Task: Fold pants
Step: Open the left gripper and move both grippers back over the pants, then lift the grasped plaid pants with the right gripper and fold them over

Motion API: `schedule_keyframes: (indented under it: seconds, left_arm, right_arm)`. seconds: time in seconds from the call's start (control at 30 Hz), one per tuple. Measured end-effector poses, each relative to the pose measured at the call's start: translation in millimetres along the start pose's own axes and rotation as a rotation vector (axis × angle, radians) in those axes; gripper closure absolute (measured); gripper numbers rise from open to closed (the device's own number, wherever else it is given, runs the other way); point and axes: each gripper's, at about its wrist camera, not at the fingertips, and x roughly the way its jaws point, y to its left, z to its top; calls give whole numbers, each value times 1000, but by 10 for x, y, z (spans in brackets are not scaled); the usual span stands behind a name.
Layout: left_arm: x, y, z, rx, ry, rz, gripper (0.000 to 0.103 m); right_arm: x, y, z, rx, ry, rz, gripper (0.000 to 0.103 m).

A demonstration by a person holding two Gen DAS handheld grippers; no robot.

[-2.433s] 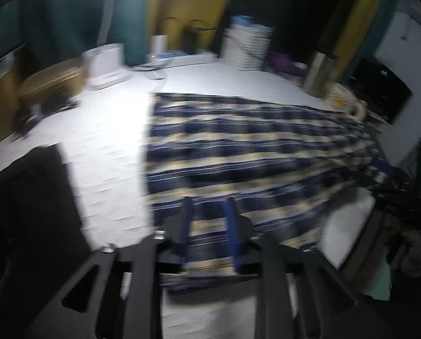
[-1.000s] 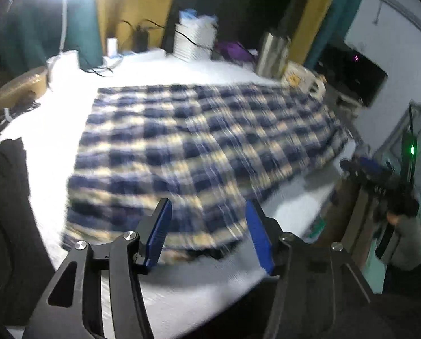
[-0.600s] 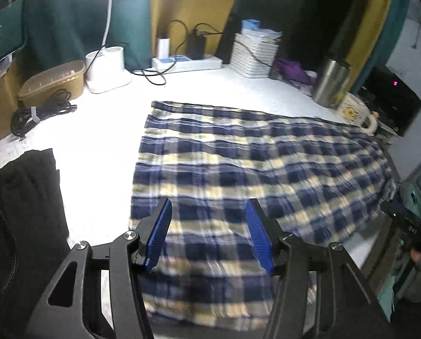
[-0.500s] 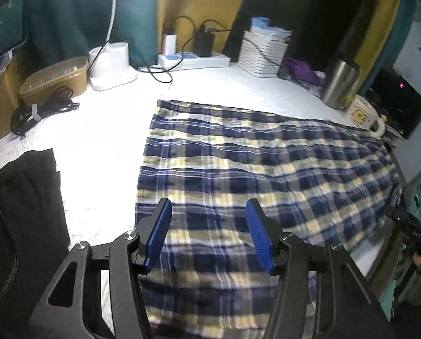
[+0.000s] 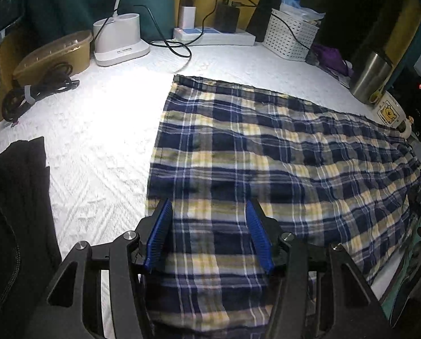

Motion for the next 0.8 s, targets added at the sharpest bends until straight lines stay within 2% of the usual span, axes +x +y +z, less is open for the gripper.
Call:
schedule_keyframes:
  seconds: [0.37, 0.4, 0.43, 0.47, 0.5, 0.53, 0.8]
  left_arm:
    - [82, 155, 195, -31, -4, 30, 49]
    - [89, 173, 198, -34, -5, 32, 49]
    - [91, 190, 198, -37, -6, 33, 49]
    - [97, 199, 199, -38, -5, 35, 49]
    - [105, 218, 202, -41, -4, 37, 49]
    - [109, 226, 207, -43, -5, 38, 49]
    - [40, 274, 238, -26, -24, 27, 49]
  right_arm:
    - [210, -74, 275, 129, -27, 72, 0]
    - [217, -79, 291, 137, -29, 80, 7]
    - [222, -95, 303, 148, -33, 90, 24]
    - [253, -128, 316, 167, -24, 103, 35]
    - [273, -155, 324, 179, -19, 108, 59]
    - [300, -179, 326, 192, -9, 117, 71]
    - [233, -103, 343, 172, -27, 101, 82]
